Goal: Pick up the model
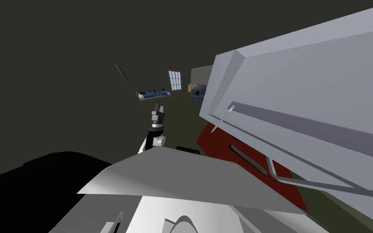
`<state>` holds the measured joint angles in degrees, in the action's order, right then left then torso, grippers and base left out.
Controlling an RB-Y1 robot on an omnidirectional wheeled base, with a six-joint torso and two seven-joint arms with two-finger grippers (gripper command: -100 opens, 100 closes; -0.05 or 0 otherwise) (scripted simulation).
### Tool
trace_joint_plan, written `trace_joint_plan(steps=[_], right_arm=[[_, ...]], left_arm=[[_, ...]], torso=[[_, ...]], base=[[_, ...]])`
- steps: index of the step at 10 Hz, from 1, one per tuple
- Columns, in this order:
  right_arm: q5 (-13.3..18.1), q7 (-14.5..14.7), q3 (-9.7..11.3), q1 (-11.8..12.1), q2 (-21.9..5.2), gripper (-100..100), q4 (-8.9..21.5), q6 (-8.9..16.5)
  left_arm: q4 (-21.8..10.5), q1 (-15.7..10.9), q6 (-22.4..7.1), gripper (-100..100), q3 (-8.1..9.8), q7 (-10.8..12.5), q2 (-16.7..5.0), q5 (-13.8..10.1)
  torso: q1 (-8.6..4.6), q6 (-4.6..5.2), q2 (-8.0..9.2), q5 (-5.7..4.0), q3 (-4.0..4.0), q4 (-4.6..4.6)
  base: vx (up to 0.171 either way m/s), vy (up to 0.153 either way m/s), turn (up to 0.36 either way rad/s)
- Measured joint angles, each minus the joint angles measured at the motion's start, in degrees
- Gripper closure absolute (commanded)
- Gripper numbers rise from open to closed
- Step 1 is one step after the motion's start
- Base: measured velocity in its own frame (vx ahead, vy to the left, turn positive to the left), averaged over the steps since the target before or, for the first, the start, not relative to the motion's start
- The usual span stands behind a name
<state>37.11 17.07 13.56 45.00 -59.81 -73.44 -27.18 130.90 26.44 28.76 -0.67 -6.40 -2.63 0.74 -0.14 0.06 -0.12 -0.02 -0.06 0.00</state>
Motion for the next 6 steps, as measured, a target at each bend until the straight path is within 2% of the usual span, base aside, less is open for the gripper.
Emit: trace_joint_plan(steps=[1, 2, 3, 4, 5, 6], right_arm=[[0.75, -0.38, 0.78, 0.72, -2.05, -100, -0.42, 1.56], [1.07, -0.34, 0.95, 0.73, -3.33, -100, 0.48, 1.92], [1.45, 1.00, 0.50, 1.41, -4.43, -100, 2.72, 1.12], [1.76, 1.54, 0.68, 1.46, -5.41, -100, 3.63, 0.91], [2.52, 1.91, 1.54, 0.70, -6.41, -100, 5.85, 0.86], [3.18, 3.44, 1.59, 0.79, -7.00, -100, 8.86, 0.20]], left_arm=[[0.00, -0.01, 0.00, 0, 0.00, 0.00, 0.00, 0.00], [0.00, 0.00, 0.00, 0, 0.00, 0.00, 0.00, 0.00], [0.00, 0.00, 0.00, 0, 0.00, 0.00, 0.00, 0.00], [0.00, 0.00, 0.00, 0, 0.00, 0.00, 0.00, 0.00], [0.00, 0.00, 0.00, 0, 0.00, 0.00, 0.00, 0.00], [0.00, 0.00, 0.00, 0, 0.00, 0.00, -0.01, 0.00]], torso=[[0.04, -0.04, -0.04, 0.02, -0.02, -0.01], [0.01, 0.02, 0.00, 0.01, 0.00, 0.00], [-0.07, 0.00, -0.01, 0.00, 0.00, 0.00], [-0.09, 0.01, 0.01, -0.02, 0.01, 0.00], [-0.08, -0.04, -0.04, -0.02, -0.02, 0.00], [-0.18, -0.04, -0.18, -0.03, -0.10, -0.03]], base=[[0.064, -0.002, 0.142], [0.073, -0.025, 0.195], [0.064, -0.032, 0.149], [0.076, -0.022, 0.291], [0.126, -0.051, 0.390], [0.107, -0.065, 0.096]])
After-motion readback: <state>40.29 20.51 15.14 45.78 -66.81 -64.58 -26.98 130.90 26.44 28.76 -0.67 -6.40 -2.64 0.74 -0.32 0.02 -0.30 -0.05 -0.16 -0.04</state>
